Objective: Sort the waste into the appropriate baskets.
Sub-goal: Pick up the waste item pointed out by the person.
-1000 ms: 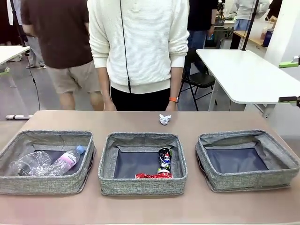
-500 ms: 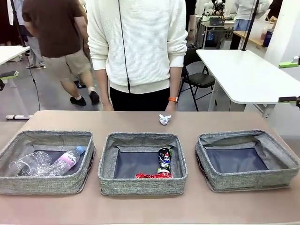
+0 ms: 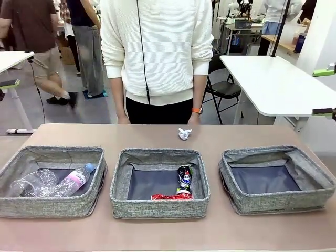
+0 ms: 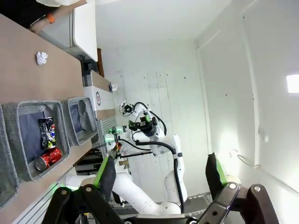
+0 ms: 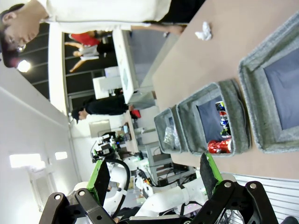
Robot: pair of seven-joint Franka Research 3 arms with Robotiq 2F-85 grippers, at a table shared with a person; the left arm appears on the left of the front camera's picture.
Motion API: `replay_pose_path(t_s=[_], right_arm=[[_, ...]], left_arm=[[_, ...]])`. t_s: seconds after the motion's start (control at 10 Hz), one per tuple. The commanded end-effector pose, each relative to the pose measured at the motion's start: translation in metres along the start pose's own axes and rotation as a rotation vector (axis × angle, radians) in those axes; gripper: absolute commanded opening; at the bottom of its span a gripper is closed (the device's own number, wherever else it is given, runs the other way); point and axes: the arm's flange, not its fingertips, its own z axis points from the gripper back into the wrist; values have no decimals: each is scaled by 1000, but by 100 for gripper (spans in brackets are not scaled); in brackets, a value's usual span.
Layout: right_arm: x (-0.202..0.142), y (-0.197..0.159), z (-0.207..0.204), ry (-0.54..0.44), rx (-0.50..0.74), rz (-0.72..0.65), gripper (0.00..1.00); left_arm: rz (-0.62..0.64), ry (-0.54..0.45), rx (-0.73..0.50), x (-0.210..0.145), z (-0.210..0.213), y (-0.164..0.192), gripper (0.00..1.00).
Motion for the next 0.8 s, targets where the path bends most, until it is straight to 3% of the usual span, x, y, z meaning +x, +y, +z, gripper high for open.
replay_pose_path(t_s=[0.0, 0.7], right_arm=[[0, -1, 0, 1, 6, 15, 100], [0, -1, 0, 1, 6, 15, 100]], left_arm=[[-18, 1, -18, -1, -1, -2, 100], [-18, 1, -18, -1, -1, -2, 100]])
